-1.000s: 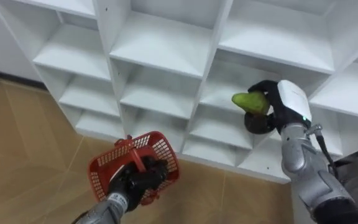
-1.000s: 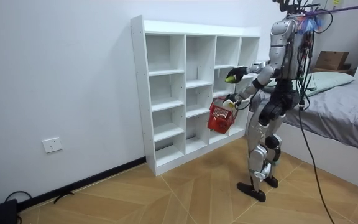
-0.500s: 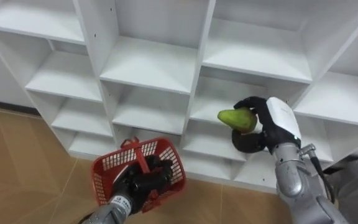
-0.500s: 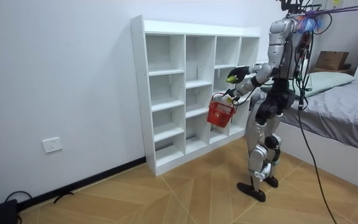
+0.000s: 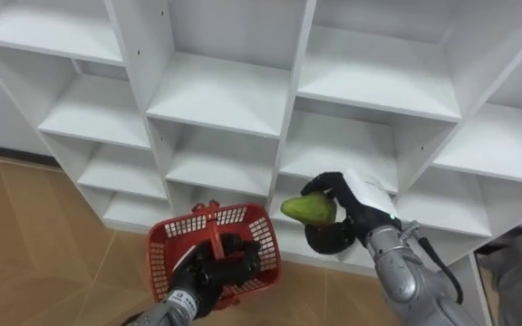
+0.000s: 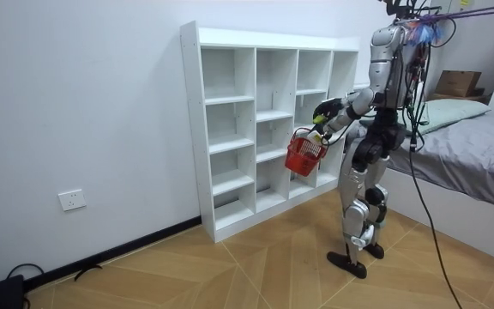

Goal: Collect fruits from the closet

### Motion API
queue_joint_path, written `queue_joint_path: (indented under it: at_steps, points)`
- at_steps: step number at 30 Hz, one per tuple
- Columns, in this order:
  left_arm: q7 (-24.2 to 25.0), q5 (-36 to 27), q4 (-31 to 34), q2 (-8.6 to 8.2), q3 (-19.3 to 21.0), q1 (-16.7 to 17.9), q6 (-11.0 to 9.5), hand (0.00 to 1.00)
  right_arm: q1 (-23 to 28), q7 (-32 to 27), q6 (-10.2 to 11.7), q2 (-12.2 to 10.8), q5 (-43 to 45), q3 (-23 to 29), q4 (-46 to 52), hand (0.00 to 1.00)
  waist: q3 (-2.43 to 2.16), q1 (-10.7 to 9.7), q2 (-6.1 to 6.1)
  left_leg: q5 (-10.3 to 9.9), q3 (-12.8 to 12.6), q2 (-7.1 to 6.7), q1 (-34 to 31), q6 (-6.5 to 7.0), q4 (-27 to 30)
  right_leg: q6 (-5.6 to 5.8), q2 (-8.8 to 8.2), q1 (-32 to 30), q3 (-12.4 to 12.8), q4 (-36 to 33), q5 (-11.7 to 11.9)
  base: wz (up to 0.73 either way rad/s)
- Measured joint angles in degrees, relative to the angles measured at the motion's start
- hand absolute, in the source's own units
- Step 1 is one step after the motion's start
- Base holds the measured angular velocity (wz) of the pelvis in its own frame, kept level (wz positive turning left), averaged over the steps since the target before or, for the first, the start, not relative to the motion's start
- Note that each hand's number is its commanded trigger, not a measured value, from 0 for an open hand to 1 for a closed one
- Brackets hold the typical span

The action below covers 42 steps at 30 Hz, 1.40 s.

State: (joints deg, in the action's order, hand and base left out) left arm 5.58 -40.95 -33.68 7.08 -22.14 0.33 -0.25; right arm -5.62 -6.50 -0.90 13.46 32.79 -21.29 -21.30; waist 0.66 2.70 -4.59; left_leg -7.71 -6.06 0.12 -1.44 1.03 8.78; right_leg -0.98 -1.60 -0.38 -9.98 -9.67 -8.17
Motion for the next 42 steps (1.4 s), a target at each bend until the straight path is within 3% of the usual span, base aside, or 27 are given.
queue_joint_path:
  at_steps: [10,14,17,24,34,42]
  points:
    - [0.1,0.6,1.1,0.10,-3.3,0.0,0.0,1.00,0.1,0.1,-0.1,-0.3,0.3,-4.7,-0.1,1.00,-0.02,0.5,-0.20,0.0,0.6,-0.02,0.1,0.00,0.5,0.00,-0.36,0.7,-0.7,-0.1,-0.1,0.03]
    - [0.6,0.6,1.1,0.08,-5.0,0.0,0.0,1.00,0.1,1.0,-0.5,-0.8,0.0,-5.1,-0.4,1.00,0.30,0.9,-0.73,0.0,1.2,-0.01,0.0,0.00,0.8,0.05,-0.46,1.0,-1.2,-0.1,-0.2,0.08]
    - [1.8,0.7,1.1,0.02,-5.2,0.2,0.0,1.00,0.0,1.3,-0.5,-2.0,-1.3,-5.1,-0.5,1.00,0.52,0.9,-1.17,0.0,1.5,-0.01,-0.2,-0.01,1.0,0.04,-0.45,1.1,-1.4,-0.1,-0.3,0.05]
    - [2.7,1.2,0.9,0.12,-5.8,0.2,0.0,1.00,-0.4,1.7,-0.5,-2.9,-3.7,-5.3,-5.1,1.00,0.56,1.8,-1.23,-0.1,1.5,0.00,-1.0,0.12,1.3,0.06,-0.37,0.4,-1.6,-0.2,-0.3,0.00]
    - [2.8,1.7,0.9,0.39,-7.1,0.3,0.0,1.00,-2.1,3.3,-2.5,-4.2,-3.2,-6.8,-7.0,1.00,0.90,2.9,-1.82,-0.1,1.4,-0.21,-1.0,0.09,1.2,0.06,-0.28,0.2,-1.5,-0.2,-0.3,0.00]
    - [2.8,1.8,0.9,0.40,-7.1,0.3,0.0,1.00,-2.9,4.3,-3.0,-4.4,-2.7,-6.8,-7.1,1.00,0.81,4.3,-2.21,-0.1,1.4,-0.32,-1.2,0.10,0.9,0.12,-0.31,0.0,-1.5,-0.1,-0.3,0.00]
